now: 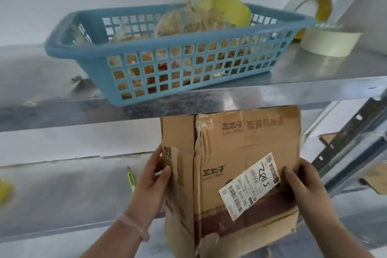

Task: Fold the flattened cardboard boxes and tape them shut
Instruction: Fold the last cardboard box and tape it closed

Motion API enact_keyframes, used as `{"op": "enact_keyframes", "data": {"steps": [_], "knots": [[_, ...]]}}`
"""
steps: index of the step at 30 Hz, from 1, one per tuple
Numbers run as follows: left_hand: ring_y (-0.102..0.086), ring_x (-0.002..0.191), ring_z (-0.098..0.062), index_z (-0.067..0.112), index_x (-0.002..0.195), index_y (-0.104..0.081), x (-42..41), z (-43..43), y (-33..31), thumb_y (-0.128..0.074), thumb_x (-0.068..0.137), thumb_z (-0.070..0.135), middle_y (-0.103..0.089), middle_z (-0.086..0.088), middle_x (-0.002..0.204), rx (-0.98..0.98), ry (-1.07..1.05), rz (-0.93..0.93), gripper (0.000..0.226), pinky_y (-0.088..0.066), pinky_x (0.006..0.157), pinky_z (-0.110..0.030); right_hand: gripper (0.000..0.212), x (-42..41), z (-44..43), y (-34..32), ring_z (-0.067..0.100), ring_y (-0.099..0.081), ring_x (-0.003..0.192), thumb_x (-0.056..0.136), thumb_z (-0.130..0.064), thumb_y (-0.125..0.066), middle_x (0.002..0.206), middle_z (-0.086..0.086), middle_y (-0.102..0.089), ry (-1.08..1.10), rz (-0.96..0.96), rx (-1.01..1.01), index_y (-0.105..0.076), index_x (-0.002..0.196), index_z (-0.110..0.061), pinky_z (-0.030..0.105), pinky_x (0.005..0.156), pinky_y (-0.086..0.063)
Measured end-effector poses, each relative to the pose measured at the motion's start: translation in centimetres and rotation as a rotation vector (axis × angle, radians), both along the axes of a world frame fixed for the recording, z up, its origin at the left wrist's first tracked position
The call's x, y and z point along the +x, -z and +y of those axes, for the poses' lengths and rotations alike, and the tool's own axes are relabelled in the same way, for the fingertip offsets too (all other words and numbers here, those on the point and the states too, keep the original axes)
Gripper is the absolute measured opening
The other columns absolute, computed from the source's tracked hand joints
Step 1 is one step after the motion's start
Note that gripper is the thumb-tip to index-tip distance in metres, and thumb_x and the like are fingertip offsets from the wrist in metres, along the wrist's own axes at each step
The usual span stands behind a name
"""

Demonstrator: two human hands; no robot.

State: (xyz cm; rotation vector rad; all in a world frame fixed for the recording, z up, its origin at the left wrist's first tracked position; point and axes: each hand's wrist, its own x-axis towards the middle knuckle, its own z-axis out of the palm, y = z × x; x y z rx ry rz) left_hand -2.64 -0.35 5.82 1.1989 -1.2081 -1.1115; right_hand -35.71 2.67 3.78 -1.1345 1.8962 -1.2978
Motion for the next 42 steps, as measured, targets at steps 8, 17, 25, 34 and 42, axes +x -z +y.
{"op": "enact_keyframes", "data": {"steps": [8,17,25,34,42], "knots": [[-0.043,0.127,0.009,0.032,0.140,-0.038,-0.4,0.0,-2.0,-0.042,0.096,0.014,-0.051,0.034,0.133,-0.252,0.089,-0.131,0.048,-0.035,0.102,-0.009,0.076,0.9,1.5,-2.6,-0.006,-0.056,0.116,0.062,-0.047,-0.080,0.130,-0.031,-0.053,-0.161,-0.091,-0.224,-0.043,0.127,-0.063,0.035,0.096,-0.050],[-0.065,0.100,-0.033,0.007,0.113,-0.066,-0.7,-0.2,-2.5,-0.077,0.075,0.044,-0.068,-0.014,0.103,0.152,0.138,0.269,0.054,-0.053,0.084,-0.049,0.093,3.0,2.3,-2.5,-0.002,-0.049,0.127,0.060,-0.041,-0.080,0.139,-0.024,-0.046,-0.183,0.017,-0.342,-0.031,0.134,-0.068,0.030,0.101,-0.048],[-0.064,0.108,-0.015,0.022,0.133,-0.056,-1.1,-0.5,-2.5,-0.044,0.101,0.030,-0.068,-0.003,0.119,0.071,0.094,-0.003,0.035,-0.053,0.090,-0.029,0.086,3.5,0.4,-2.4,-0.007,-0.055,0.115,0.066,-0.064,-0.079,0.132,-0.022,-0.054,-0.163,-0.197,-0.232,-0.038,0.140,-0.049,0.029,0.090,-0.051],[-0.066,0.103,-0.007,0.032,0.128,-0.059,-1.4,-0.4,-2.4,-0.031,0.092,0.059,-0.071,0.006,0.112,0.087,0.149,0.063,0.054,-0.054,0.076,-0.015,0.077,4.2,-0.7,-2.5,0.006,-0.056,0.118,0.057,-0.048,-0.083,0.129,-0.020,-0.056,-0.113,-0.230,-0.195,-0.047,0.125,-0.049,0.045,0.099,-0.051],[-0.055,0.123,-0.012,0.030,0.138,-0.050,-1.8,-0.9,-5.2,-0.036,0.089,0.070,-0.061,0.004,0.131,-0.095,0.087,0.106,0.064,-0.049,0.098,-0.032,0.078,3.9,0.7,-5.0,-0.009,-0.060,0.104,0.063,-0.043,-0.082,0.115,-0.035,-0.058,-0.098,-0.202,-0.417,-0.047,0.133,-0.048,0.013,0.070,-0.055]]}}
